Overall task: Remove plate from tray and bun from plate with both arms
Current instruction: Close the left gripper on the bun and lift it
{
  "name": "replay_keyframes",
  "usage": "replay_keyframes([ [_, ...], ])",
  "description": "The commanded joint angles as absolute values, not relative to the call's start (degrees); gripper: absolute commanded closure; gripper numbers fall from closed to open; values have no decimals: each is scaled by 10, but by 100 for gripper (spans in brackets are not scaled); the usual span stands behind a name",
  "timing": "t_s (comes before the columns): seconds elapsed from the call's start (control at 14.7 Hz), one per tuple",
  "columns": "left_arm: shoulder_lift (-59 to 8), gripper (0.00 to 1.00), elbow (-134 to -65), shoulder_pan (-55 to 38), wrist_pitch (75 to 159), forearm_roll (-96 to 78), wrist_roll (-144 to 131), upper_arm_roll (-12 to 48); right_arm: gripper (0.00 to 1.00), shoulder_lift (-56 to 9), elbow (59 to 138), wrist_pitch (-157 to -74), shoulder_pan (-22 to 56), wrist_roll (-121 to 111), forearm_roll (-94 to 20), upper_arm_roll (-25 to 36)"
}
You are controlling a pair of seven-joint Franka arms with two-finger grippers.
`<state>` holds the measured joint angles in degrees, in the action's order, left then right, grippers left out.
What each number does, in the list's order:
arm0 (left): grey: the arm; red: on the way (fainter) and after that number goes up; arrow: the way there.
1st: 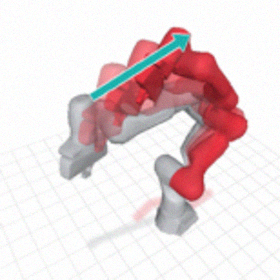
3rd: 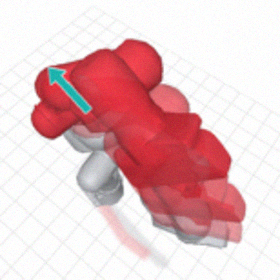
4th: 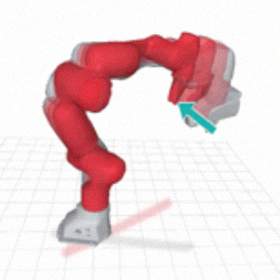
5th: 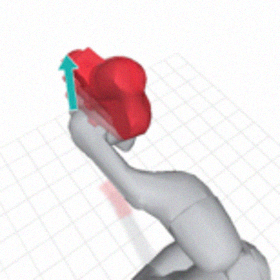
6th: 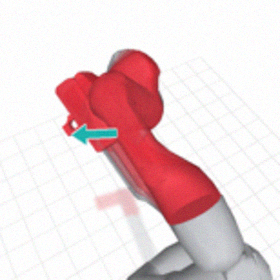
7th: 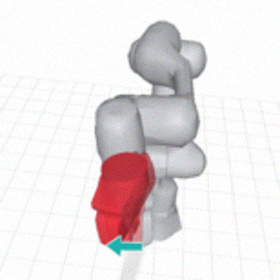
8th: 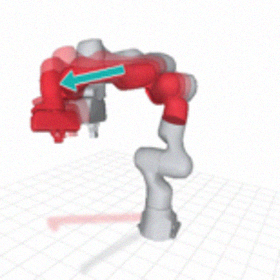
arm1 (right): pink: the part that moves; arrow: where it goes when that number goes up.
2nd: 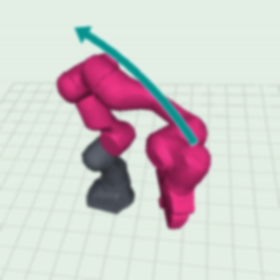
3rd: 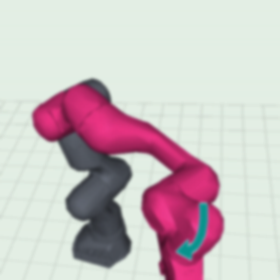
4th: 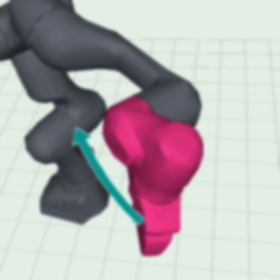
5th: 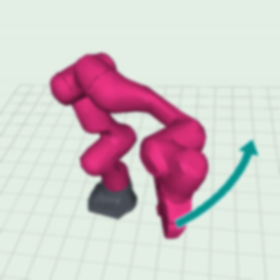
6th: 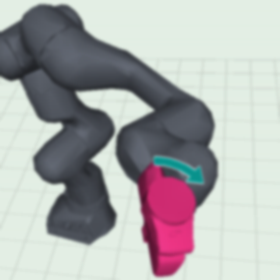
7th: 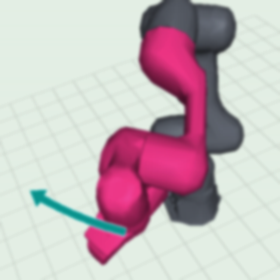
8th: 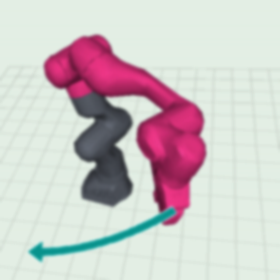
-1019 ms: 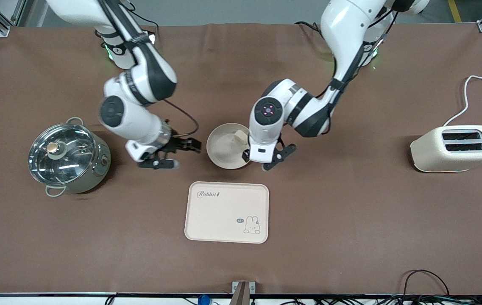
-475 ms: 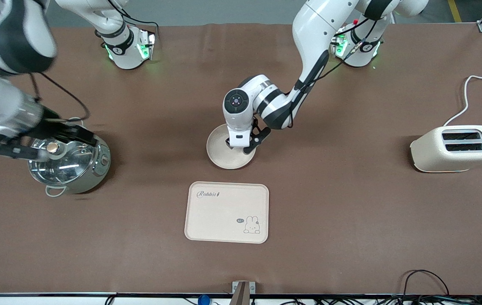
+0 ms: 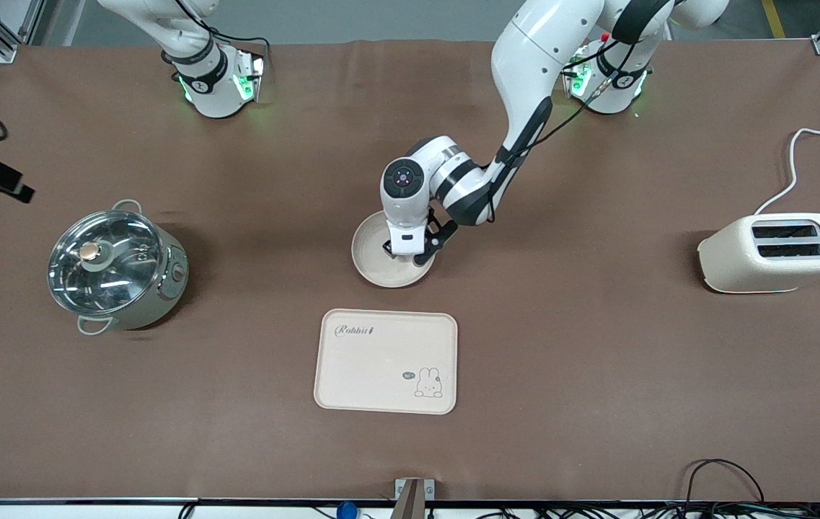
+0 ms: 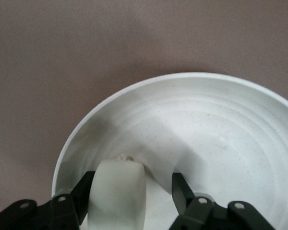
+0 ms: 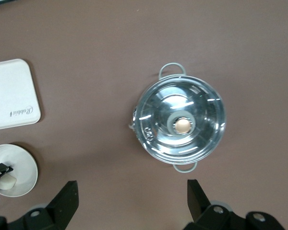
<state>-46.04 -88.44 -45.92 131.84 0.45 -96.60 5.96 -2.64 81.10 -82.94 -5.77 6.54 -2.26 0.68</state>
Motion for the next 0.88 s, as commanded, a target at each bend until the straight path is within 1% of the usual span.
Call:
replay_keyframes([
  [0.0,-461,49,-876,-468,1318,7,-976,55,0,-33,790,-796,-36,47,5,21],
  [0.07,-458,55,-876,-466,1317,7,-975,55,0,-33,784,-791,-23,47,13,21],
  [0.2,-454,64,-875,-464,1314,7,-975,55,0,-32,783,-787,-20,49,11,14],
  [0.41,-431,65,-872,-459,1305,8,-971,49,0,-32,783,-780,-21,46,12,16],
  [0.54,-407,64,-864,-436,1287,11,-966,37,0,-32,783,-773,-27,41,12,18],
  [0.68,-386,62,-860,-393,1271,29,-959,36,0,-32,784,-773,-47,41,11,5],
  [0.81,-386,60,-862,-342,1260,69,-957,36,0,-19,787,-773,-63,40,11,-10],
])
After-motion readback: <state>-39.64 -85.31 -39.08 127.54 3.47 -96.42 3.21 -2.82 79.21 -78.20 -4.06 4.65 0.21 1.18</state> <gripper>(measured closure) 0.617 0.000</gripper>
